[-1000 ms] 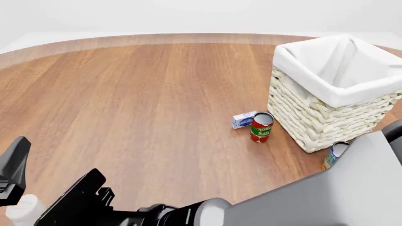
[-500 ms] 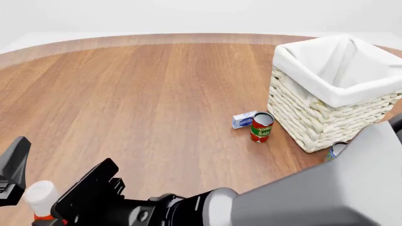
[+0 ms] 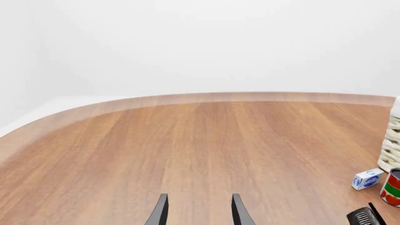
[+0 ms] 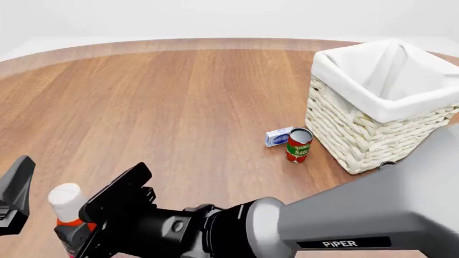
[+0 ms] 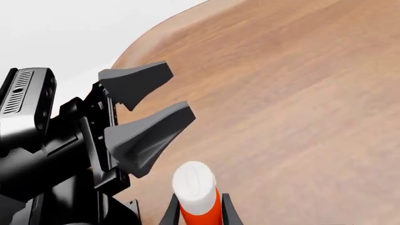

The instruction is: Pick up the ketchup, and put it in the basket.

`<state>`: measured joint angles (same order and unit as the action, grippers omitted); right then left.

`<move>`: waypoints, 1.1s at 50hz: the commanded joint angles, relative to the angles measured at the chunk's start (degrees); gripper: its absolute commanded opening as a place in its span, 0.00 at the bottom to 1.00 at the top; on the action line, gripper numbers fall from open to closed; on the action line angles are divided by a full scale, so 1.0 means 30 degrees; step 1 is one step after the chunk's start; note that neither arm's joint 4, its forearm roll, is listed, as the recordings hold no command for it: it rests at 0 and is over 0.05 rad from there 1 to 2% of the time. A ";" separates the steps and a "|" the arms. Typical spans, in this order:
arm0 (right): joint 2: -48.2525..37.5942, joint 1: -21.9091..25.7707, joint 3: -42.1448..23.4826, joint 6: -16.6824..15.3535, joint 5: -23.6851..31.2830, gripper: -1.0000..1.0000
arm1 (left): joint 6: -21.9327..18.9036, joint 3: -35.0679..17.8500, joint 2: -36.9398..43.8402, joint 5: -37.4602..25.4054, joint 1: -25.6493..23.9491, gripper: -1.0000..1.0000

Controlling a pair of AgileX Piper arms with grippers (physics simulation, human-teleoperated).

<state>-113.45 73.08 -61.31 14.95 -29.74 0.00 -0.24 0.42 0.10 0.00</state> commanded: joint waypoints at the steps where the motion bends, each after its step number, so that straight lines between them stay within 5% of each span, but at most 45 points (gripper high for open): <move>1: 0.0639 -0.0738 0.0247 0.0366 -0.0144 0.00 | 0.0000 0.0000 0.0000 0.0000 0.0000 1.00; 55: 0.4839 -0.5604 0.2469 0.0173 -0.1036 0.00 | 0.0000 0.0000 0.0000 0.0000 0.0000 1.00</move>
<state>-101.63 58.89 -54.97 14.41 -32.16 0.00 -0.24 0.42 0.10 0.00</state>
